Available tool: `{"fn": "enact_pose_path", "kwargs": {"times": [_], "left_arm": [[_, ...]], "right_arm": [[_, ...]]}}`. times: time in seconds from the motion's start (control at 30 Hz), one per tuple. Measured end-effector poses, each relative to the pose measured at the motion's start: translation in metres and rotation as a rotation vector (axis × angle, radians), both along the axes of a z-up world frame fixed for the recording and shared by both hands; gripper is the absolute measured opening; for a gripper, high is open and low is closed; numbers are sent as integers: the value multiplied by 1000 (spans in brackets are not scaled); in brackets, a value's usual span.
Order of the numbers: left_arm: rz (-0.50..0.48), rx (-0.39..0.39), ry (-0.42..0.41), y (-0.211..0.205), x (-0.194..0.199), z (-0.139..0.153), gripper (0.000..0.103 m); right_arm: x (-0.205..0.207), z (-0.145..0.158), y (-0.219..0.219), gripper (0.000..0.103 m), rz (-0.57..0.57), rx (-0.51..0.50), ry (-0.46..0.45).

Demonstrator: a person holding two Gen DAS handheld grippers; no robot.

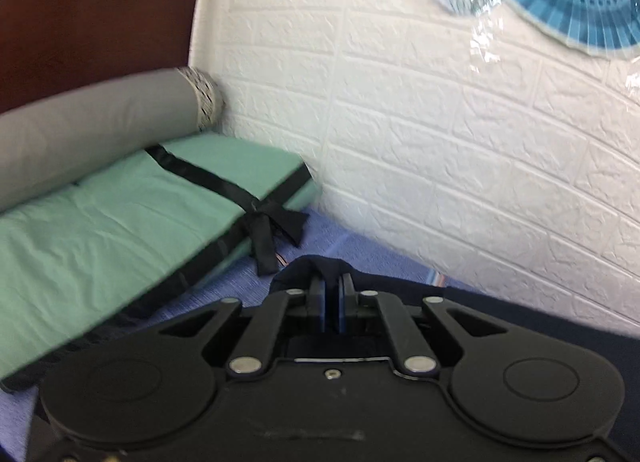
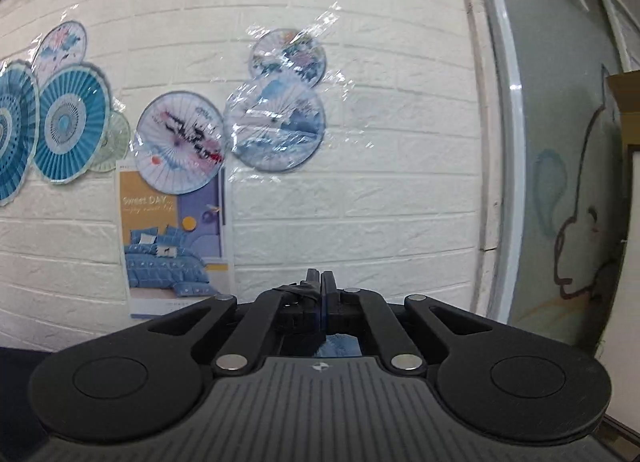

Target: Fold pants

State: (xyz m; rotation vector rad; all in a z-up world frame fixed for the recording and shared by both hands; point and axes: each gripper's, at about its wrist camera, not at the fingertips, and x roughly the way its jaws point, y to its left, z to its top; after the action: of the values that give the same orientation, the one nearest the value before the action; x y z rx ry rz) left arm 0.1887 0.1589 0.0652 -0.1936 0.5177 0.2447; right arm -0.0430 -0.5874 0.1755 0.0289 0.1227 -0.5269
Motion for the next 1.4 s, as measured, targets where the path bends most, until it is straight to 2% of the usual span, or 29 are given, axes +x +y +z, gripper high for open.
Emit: {"fn": "enact_pose_path", "kwargs": {"times": [0.07, 0.17, 0.33, 0.4, 0.43, 0.47, 0.6, 0.63, 0.67, 0.7, 0.73, 0.8, 0.83, 0.97, 1.07, 1.33, 1.37, 1.4], "left_arm": [[3, -15, 6, 4, 5, -1, 6], [10, -36, 57, -1, 25, -17, 6], [9, 7, 150, -22, 49, -53, 6], [7, 5, 158, -21, 51, -59, 6], [13, 1, 160, -19, 53, -60, 6], [19, -5, 164, -15, 53, -61, 6], [38, -41, 181, -5, 54, -64, 6], [39, -42, 181, -3, 54, -65, 6], [39, -37, 180, -3, 52, -64, 6], [38, -31, 178, -5, 48, -61, 7], [37, -21, 177, -6, 46, -61, 7], [40, -15, 176, -5, 45, -61, 7], [42, -18, 177, -4, 44, -61, 7], [54, -24, 184, -2, 41, -60, 7], [60, -27, 186, 0, 39, -59, 7], [88, -49, 198, 2, 40, -59, 7], [86, -47, 196, 2, 40, -58, 7], [85, -47, 194, 2, 39, -57, 7]], "right_arm": [[4, 1, -10, 0, -20, 5, 7], [37, -18, -24, 0, 15, 70, 90], [84, -81, 7, 0, 266, 196, 302], [86, -106, 26, 6, 352, 180, 389], [82, -118, 34, 14, 379, 177, 425], [76, -128, 40, 27, 399, 192, 451], [40, -161, 50, 43, 466, 267, 552], [31, -166, 50, 56, 476, 278, 580], [22, -171, 49, 66, 477, 287, 594], [12, -175, 47, 84, 469, 296, 602], [4, -178, 43, 94, 456, 306, 606], [-12, -180, 33, 97, 447, 317, 593], [-20, -181, 27, 103, 450, 322, 585], [-42, -184, 11, 103, 439, 348, 568], [-52, -185, 8, 103, 492, 372, 539], [-36, -209, 11, 103, 519, 262, 641], [-35, -212, 12, 98, 527, 253, 662], [-34, -213, 15, 66, 530, 242, 690]]}}
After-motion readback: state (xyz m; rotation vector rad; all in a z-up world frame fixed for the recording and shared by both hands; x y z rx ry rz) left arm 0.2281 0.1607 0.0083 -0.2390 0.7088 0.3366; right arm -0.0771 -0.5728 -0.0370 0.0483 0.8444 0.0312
